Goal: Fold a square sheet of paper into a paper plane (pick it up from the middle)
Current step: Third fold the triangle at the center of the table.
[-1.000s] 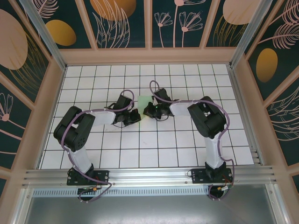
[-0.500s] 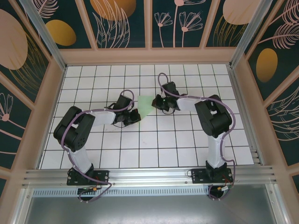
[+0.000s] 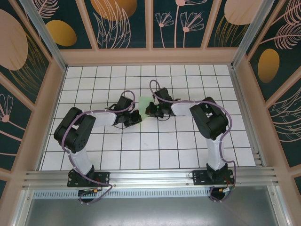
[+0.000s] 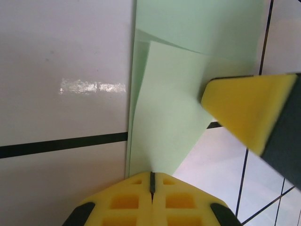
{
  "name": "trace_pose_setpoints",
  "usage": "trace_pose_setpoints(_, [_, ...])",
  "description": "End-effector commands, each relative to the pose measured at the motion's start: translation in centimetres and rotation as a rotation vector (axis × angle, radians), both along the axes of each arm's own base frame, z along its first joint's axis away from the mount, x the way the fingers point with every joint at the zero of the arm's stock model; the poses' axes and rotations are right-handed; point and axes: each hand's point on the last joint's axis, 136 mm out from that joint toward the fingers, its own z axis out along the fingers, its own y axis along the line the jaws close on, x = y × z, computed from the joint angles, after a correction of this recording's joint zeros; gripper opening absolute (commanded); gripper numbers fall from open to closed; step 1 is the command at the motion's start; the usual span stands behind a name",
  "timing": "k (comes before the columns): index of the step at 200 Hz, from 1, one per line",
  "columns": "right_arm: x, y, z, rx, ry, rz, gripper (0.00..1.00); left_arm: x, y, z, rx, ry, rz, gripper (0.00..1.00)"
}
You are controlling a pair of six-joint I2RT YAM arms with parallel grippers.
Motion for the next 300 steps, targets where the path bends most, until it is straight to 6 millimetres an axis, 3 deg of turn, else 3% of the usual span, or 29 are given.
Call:
trace_pose_setpoints(1, [1.2,-3.1,-2.1,-0.096,0.002,-0.05,0.0,-2.8,3.3,-3.6,0.162,0.124,0.029,0.0])
trace_pose_setpoints(17, [1.8,-4.1,-2.3,-0.125,-0.01,-0.072,0.0,-2.8,3.3,-3.6,0.162,0.124,0.029,0.0])
trace_pose_setpoints(21, [2.8,-5.3,-2.2,-0.128,-0.014,-0.105,0.0,-2.8,3.3,-3.6,0.16,0.124,0.028,0.0])
trace_pose_setpoints(33, [3.4,-5.6,-1.3,-0.122,-0.036,-0.115,0.0,-2.8,3.2,-3.4,0.158,0.119,0.027,0.0])
trace_pose_setpoints(67, [3.0,-3.0,2.4,-0.029,-0.096,-0.053,0.0,-2.6,3.2,-3.3,0.157,0.114,0.027,0.0])
trace_pose_setpoints(79, [1.6,-1.3,2.7,-0.006,-0.096,-0.009,0.0,-2.5,3.1,-3.2,0.155,0.111,0.027,0.0])
trace_pose_setpoints(107, [-0.1,-0.1,0.7,0.008,-0.036,0.022,0.0,-2.2,2.7,-2.9,0.138,0.1,0.019,0.0])
trace_pose_setpoints(136, [-0.5,-0.3,-1.0,-0.012,0.001,0.017,0.0,-1.7,2.1,-1.8,0.112,0.073,0.006,0.0])
trace_pose_setpoints(165, [-0.6,-1.6,-2.3,-0.075,0.026,-0.003,0.0,-0.2,1.0,0.8,0.066,-0.007,-0.018,0.0])
trace_pose_setpoints(189, [-1.0,-2.4,-3.3,-0.103,0.052,-0.011,0.0,1.6,-0.8,4.1,-0.017,-0.102,-0.051,0.0])
trace_pose_setpoints(205, [-1.2,-2.4,-3.6,-0.106,0.063,-0.013,0.0,2.2,-1.8,4.9,-0.069,-0.118,-0.066,0.04])
trace_pose_setpoints(246, [-1.4,-2.3,-3.9,-0.103,0.074,-0.01,0.0,2.1,-2.1,2.4,-0.064,-0.056,-0.064,0.05])
trace_pose_setpoints(253, [-1.4,-2.3,-4.0,-0.104,0.076,-0.01,0.0,2.8,-2.7,3.2,-0.081,-0.074,-0.071,0.05])
trace_pose_setpoints(300, [-1.7,-2.4,-4.4,-0.113,0.091,-0.005,0.0,2.6,-2.8,1.4,-0.065,-0.041,-0.087,0.04])
